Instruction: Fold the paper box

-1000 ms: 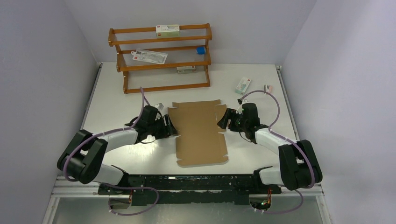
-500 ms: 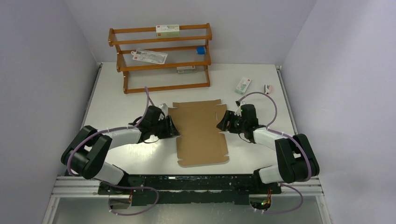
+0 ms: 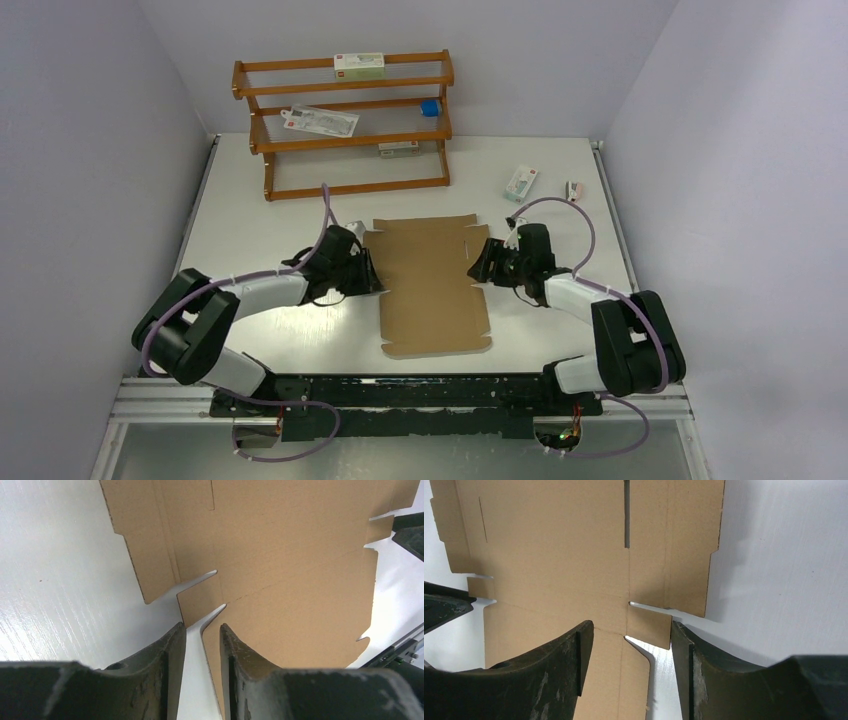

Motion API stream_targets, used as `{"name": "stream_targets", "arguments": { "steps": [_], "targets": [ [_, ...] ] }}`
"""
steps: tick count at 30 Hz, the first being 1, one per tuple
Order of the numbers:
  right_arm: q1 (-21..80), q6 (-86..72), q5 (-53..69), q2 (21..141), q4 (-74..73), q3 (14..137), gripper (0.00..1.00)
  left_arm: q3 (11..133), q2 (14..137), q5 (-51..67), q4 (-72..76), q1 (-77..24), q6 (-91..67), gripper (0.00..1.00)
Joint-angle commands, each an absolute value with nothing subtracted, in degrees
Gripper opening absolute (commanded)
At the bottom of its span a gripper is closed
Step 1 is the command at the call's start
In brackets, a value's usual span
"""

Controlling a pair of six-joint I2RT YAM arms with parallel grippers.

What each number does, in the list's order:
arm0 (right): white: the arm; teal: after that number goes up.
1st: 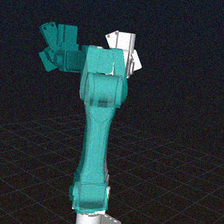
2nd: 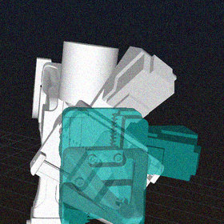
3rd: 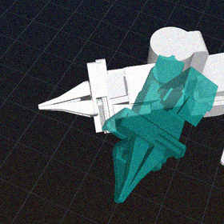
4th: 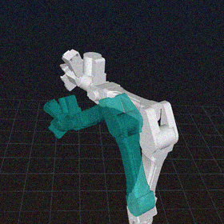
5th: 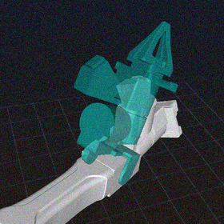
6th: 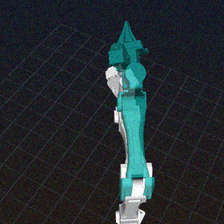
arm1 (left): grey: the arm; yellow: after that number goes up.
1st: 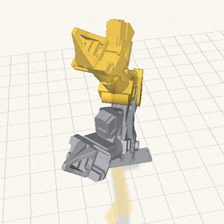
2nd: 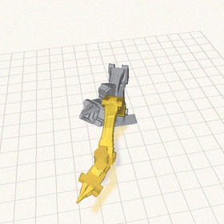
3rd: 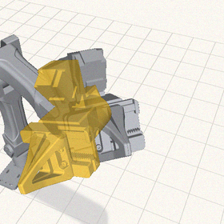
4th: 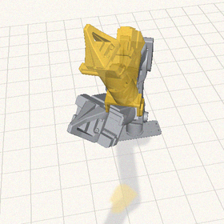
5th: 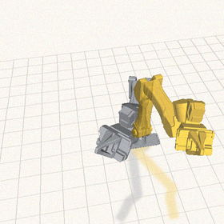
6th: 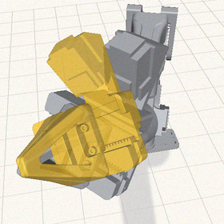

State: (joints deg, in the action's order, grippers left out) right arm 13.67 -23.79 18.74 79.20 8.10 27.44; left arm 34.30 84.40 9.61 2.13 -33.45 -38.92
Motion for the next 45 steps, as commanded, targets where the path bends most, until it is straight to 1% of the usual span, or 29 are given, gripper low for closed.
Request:
{"name": "stream_targets", "arguments": {
  "steps": [1,6,16,25,28,30,32,33,34,38,41,45],
  "targets": [
    [14.85,-23.11,21.04,77.04,5.43,29.57,0.61,37.74,82.73,7.36,1.67,-35.81,-37.35,0.35],
    [16.13,-22.58,19.71,75.78,3.45,30.94,0.6,40.19,82.27,4.46,-1.05,-37.93,-36.09,0.35],
    [20.83,-22.72,16.38,75.41,1.51,33.27,0.6,43.22,83.66,2.21,-2.97,-41.0,-35.14,0.34],
    [24.81,-22.87,11.47,76.45,0.18,35.48,0.6,44.32,84.46,0.92,-3.52,-42.17,-35.14,0.36],
    [25.05,-21.92,9.5,76.48,-2.69,36.55,0.61,45.17,83.54,0.16,-5.94,-42.11,-34.29,0.37],
    [25.05,-21.02,7.75,76.05,-3.95,37.45,0.62,45.74,82.32,-2.57,-7.66,-42.08,-33.45,0.41],
    [25.1,-20.1,6.6,75.39,-4.91,38.32,0.63,46.67,81.08,-5.57,-9.71,-41.97,-32.24,0.47],
    [25.08,-19.66,6.0,75.2,-5.45,39.01,0.64,47.34,80.38,-7.21,-11.04,-41.66,-31.46,0.53],
    [25.12,-19.2,5.61,75.05,-5.95,39.69,0.65,47.94,79.85,-8.92,-12.21,-41.2,-30.71,0.57],
    [25.07,-16.8,5.55,75.86,-6.42,43.49,0.71,49.37,78.42,-9.3,-14.54,-36.98,-28.03,0.67],
    [25.02,-14.81,7.69,78.43,-6.41,46.69,0.77,49.19,78.11,-4.61,-13.88,-30.67,-27.03,0.7],
    [25.01,-12.6,14.03,83.2,-4.51,52.79,0.85,49.11,79.69,1.35,-11.16,-23.66,-27.0,0.73]
  ]
}}
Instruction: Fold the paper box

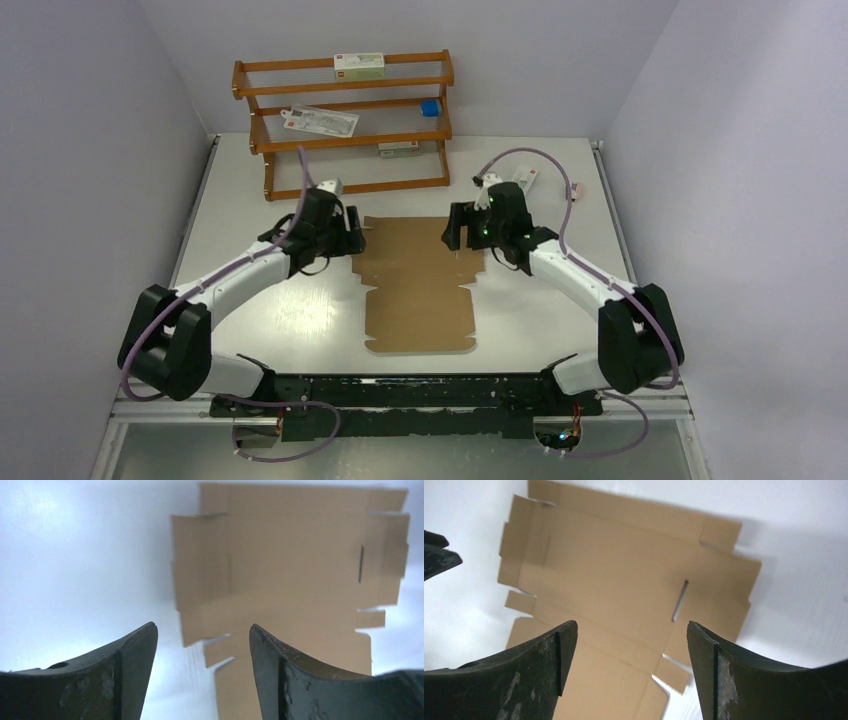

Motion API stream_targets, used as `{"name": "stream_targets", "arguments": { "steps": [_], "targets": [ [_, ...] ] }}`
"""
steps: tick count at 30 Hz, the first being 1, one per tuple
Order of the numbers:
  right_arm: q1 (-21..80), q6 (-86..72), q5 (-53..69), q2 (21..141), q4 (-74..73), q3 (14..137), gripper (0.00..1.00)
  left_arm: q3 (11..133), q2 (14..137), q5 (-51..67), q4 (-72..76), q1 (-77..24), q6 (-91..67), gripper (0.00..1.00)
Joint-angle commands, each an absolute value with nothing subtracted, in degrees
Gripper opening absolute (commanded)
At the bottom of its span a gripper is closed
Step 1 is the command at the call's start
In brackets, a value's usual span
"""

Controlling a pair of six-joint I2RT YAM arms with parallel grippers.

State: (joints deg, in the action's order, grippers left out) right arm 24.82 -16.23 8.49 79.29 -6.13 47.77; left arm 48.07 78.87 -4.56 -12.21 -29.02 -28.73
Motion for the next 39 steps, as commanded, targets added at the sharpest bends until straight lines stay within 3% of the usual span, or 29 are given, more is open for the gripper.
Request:
{"name": "stream_targets", "arguments": {
  "steps": [1,10,21,29,39],
  "targets": [
    [25.04,-12.01,15.44,84.78,-4.54,54.75,0.87,49.19,80.58,3.29,-10.32,-22.23,-27.31,0.73],
    [24.99,-2.59,26.09,105.04,-11.15,77.33,0.88,50.13,90.26,17.51,-3.99,-15.31,-29.7,0.67],
    [21.16,18.63,37.22,123.18,-24.14,97.25,0.87,55.21,96.67,16.9,-6.78,-15.12,-27.5,0.57],
    [20.75,30.63,45.77,125.64,-26.32,97.85,0.84,55.54,97.29,16.19,-7.61,-15.12,-26.4,0.52],
    [20.78,37.8,46.43,132.27,-34.62,104.23,0.76,55.11,97.83,17.15,-6.79,-15.12,-26.58,0.5]
  ]
}}
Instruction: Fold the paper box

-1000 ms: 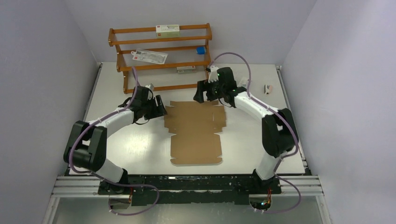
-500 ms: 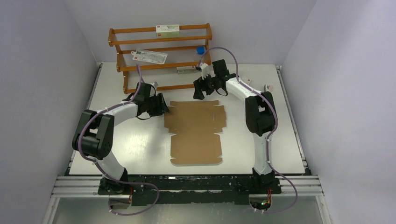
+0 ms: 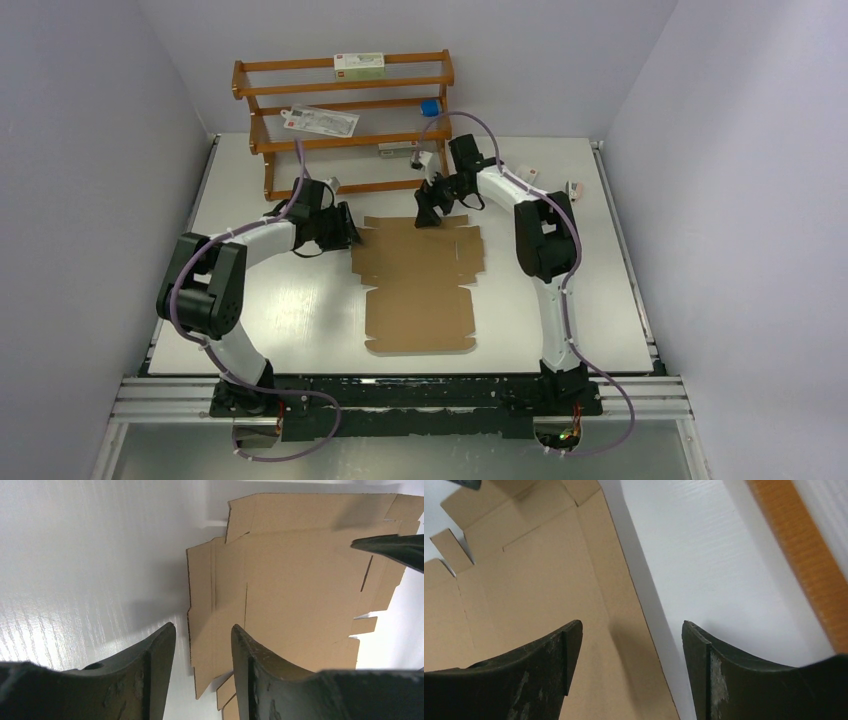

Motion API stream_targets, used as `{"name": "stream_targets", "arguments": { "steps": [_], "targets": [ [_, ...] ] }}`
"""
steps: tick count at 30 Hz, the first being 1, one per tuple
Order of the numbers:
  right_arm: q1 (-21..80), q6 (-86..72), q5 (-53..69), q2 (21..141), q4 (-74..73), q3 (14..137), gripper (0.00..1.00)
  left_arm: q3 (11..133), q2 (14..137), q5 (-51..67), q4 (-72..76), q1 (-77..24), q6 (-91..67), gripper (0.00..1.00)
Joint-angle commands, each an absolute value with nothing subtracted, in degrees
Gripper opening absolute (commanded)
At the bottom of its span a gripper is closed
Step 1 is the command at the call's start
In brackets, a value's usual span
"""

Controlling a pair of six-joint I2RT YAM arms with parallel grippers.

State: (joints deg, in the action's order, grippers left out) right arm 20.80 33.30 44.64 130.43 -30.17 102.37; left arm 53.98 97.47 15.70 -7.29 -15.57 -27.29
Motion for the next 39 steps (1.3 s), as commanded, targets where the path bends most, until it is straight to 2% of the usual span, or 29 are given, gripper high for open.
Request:
{"name": "stream_targets", "arguments": {
  "steps": [1,3,6,11,21,26,30,39],
  "targets": [
    [20.82,37.8,46.53,132.42,-34.51,104.3,0.76,55.03,97.7,17.18,-6.77,-15.12,-26.55,0.5],
    [20.8,37.92,47.07,132.89,-34.7,104.43,0.74,54.93,97.55,17.14,-6.9,-15.12,-26.47,0.49],
    [20.81,38.78,48.05,133.93,-36.67,106.0,0.62,54.61,97.39,17.48,-6.86,-15.12,-26.43,0.49],
    [20.71,40.88,48.37,133.92,-38.39,106.51,0.52,54.34,96.97,17.5,-7.03,-15.12,-26.21,0.49],
    [20.67,45.84,48.66,131.62,-43.45,107.1,0.14,53.4,95.95,17.49,-5.3,-15.12,-26.43,0.46],
    [20.66,47.78,48.52,129.6,-45.96,106.58,0.02,51.69,94.81,18.19,-2.93,-15.12,-27.18,0.44],
    [20.87,47.26,46.4,125.91,-45.33,104.46,0.0,50.9,93.31,18.01,-2.03,-15.12,-27.47,0.44],
    [23.54,45.77,36.92,111.41,-33.77,90.04,0.0,51.05,89.01,14.92,0.38,-15.12,-25.03,0.45]
  ]
}}
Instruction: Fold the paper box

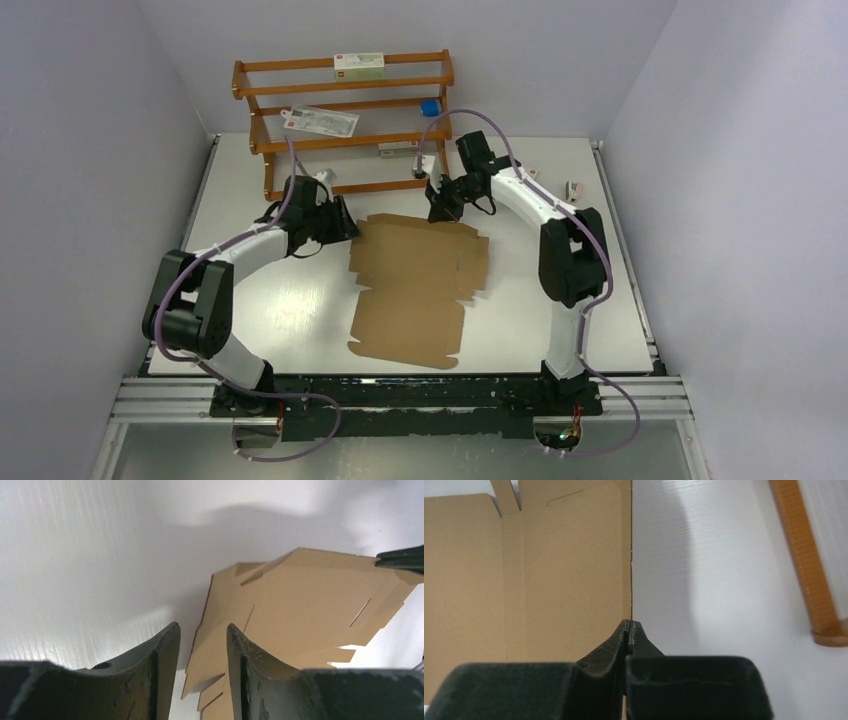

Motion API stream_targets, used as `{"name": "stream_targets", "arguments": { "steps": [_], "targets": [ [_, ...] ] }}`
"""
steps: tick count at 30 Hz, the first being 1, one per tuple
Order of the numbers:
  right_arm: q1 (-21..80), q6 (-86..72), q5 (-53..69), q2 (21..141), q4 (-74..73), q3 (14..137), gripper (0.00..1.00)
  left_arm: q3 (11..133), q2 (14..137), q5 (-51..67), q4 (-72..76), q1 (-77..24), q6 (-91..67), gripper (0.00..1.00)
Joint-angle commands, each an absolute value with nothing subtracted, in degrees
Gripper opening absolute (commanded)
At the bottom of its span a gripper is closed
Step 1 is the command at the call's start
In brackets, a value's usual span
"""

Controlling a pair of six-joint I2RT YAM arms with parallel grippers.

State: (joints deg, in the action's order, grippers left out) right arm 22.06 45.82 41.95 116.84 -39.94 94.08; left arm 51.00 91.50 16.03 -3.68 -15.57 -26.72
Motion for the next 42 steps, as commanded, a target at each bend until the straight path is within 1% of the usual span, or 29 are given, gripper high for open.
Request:
{"name": "stream_targets", "arguments": {
  "steps": [1,7,12,19,27,35,42],
  "targets": [
    [24.01,45.95,35.53,109.92,-32.73,88.8,0.0,50.71,88.48,15.13,1.83,-15.14,-24.85,0.45],
    [27.39,47.61,26.71,101.54,-27.24,83.02,0.0,48.28,85.2,17.15,7.68,-15.11,-23.69,0.45],
    [30.89,49.43,21.34,93.52,-19.02,76.41,0.0,45.95,82.78,18.86,12.18,-15.03,-22.9,0.45],
    [35.51,54.35,13.81,86.11,-8.0,67.94,0.0,44.79,80.71,19.47,13.63,-14.95,-20.59,0.44],
    [37.49,60.21,9.34,84.16,-1.22,63.22,0.0,42.05,79.84,20.03,18.75,-14.61,-17.48,0.42],
    [39.89,66.67,7.38,83.84,-0.35,61.14,0.0,40.8,81.43,22.37,22.06,-12.15,-13.66,0.41],
    [43.32,69.26,-0.57,83.32,2.99,57.35,0.0,40.01,82.18,26.22,24.53,-10.29,-12.5,0.41]
  ]
}}
